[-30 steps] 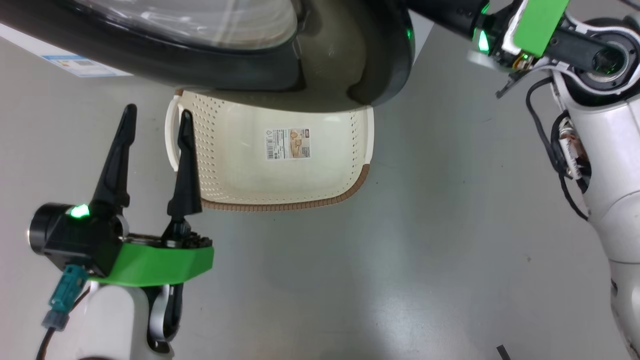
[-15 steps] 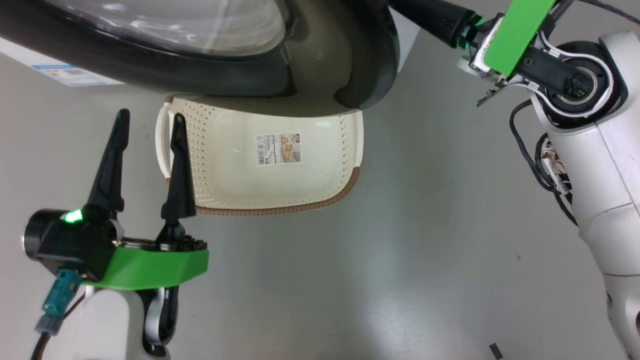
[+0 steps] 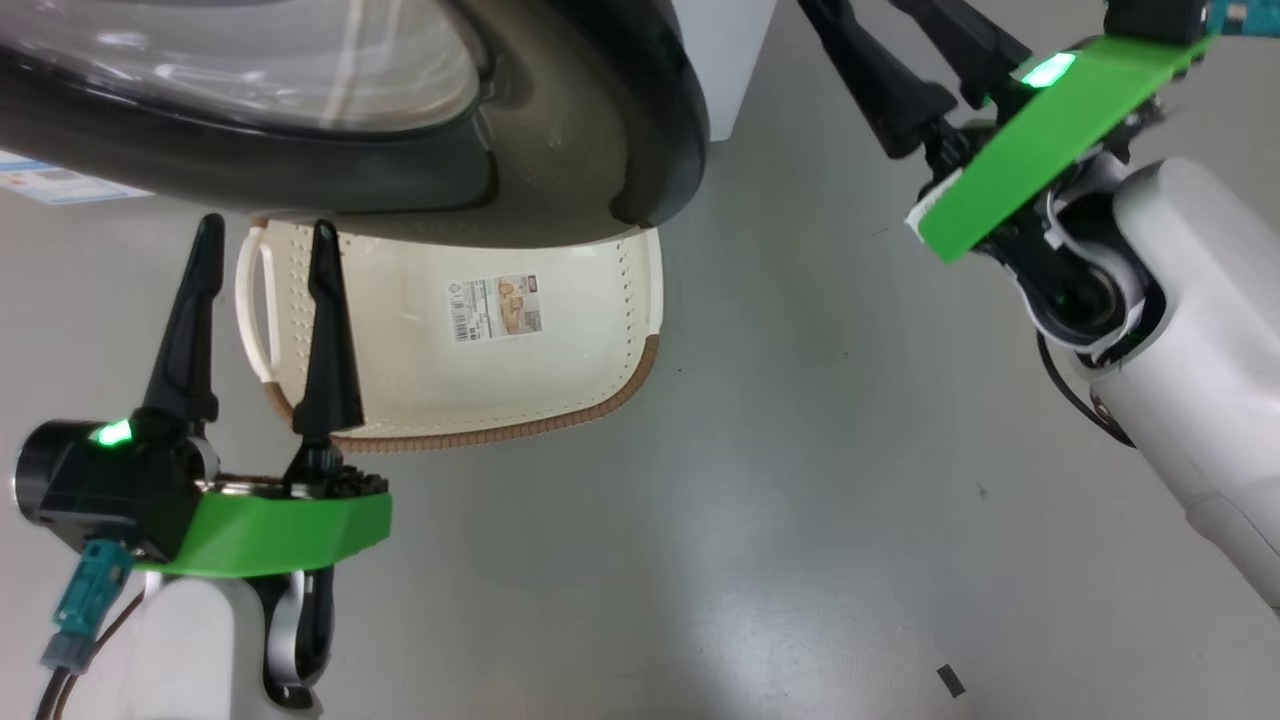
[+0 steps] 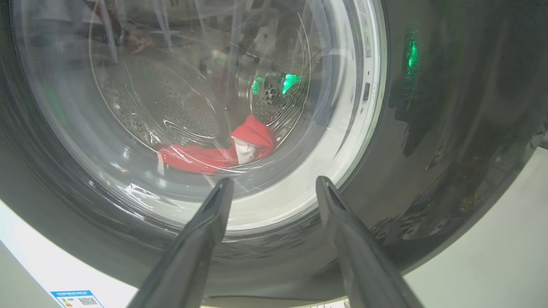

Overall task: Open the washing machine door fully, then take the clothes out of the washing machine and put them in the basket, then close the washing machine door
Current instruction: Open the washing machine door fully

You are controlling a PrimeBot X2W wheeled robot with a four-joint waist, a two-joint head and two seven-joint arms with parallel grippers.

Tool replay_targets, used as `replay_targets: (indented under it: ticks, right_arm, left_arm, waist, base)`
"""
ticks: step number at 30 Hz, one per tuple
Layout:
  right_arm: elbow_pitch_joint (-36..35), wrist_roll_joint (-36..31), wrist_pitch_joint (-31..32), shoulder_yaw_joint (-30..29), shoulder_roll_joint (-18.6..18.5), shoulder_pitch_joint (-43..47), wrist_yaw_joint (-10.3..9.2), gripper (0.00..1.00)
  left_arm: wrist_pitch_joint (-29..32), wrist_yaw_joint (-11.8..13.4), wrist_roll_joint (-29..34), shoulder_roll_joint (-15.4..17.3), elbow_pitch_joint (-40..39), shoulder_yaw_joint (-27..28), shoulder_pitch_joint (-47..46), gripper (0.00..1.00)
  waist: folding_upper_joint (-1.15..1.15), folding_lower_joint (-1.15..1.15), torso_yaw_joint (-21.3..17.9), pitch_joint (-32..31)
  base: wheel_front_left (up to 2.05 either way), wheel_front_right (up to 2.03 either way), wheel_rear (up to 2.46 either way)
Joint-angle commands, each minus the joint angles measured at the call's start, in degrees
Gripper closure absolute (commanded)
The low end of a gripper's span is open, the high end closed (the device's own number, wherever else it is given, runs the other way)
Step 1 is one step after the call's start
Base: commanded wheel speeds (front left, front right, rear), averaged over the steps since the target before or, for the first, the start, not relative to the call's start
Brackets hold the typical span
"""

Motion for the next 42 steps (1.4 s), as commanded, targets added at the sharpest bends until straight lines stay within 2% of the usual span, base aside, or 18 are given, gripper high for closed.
replay_targets:
  ticks: [1, 4, 8, 13, 14, 18, 22, 28, 34, 42]
  right_arm:
    - [0.3, -3.3, -5.2, 2.0, -0.9, 1.7, 0.37, 0.0]
    - [4.9, -8.3, -12.4, 5.6, -1.9, 2.0, 0.37, 0.0]
    - [9.5, -15.2, -15.0, 6.1, -1.7, 2.7, 0.37, 0.0]
    - [5.4, -28.3, -15.2, -5.4, 0.7, 8.0, 0.37, 0.0]
    - [5.4, -28.3, -15.2, -5.4, 0.7, 8.0, 0.37, 0.0]
    - [-0.5, -37.5, -15.2, -13.7, 3.9, 15.6, 0.37, 0.0]
    - [-5.8, -42.9, -15.2, -20.3, 6.9, 21.7, 0.37, 0.0]
    - [-13.9, -46.1, -15.2, -26.8, 10.7, 28.5, 0.37, 0.0]
    - [-19.7, -48.6, -15.2, -28.2, 12.0, 33.5, 0.37, 0.0]
    - [-22.9, -49.5, -15.2, -28.3, 13.7, 38.7, 0.37, 0.0]
  left_arm:
    - [-0.3, -0.4, 0.6, 1.3, -1.4, 2.0, 1.1, 0.0]
    - [-0.3, -0.5, 0.7, 1.3, -1.2, 2.2, 1.4, 0.0]
    - [-0.3, -0.6, 0.5, 1.3, -1.1, 2.3, 1.9, 0.0]
    - [-0.3, -0.8, -0.4, 1.3, -1.4, 2.0, 2.2, 0.0]
    - [-0.3, -0.8, -0.4, 1.3, -1.4, 2.0, 2.2, 0.0]
    - [-0.3, -0.8, -0.7, 1.3, -1.4, 1.7, 2.4, 0.0]
    - [-0.3, -0.8, -1.1, 1.3, -1.1, 1.0, 2.5, 0.0]
    - [-0.3, -0.8, -1.6, 1.3, -0.9, 0.5, 2.5, 0.0]
    - [-0.3, -0.8, -1.7, 1.3, -0.9, 0.0, 2.8, 0.0]
    - [-0.3, -1.0, -1.8, 1.3, -1.0, -0.4, 3.1, 0.0]
  waist:
    - [0.0, 0.0, -0.8, -0.4]
    - [0.0, 0.0, -1.3, -0.8]
    - [0.0, 0.0, -1.7, -1.3]
    - [0.0, 0.0, -1.4, -1.5]
    - [0.0, 0.0, -1.4, -1.5]
    - [0.0, 0.0, -0.9, -1.7]
    - [0.0, 0.0, -0.3, -1.9]
    - [0.0, 0.0, 0.6, -2.4]
    - [0.0, 0.0, 1.1, -2.9]
    - [0.0, 0.0, 1.5, -3.1]
  base:
    - [0.0, 0.0, 0.0]
    - [0.0, 0.0, 0.0]
    - [0.0, 0.0, 0.0]
    - [0.0, 0.0, 0.0]
    - [0.0, 0.0, 0.0]
    - [0.0, 0.0, 0.0]
    - [0.0, 0.0, 0.0]
    - [0.0, 0.0, 0.0]
    - [0.0, 0.0, 0.0]
    - [0.0, 0.0, 0.0]
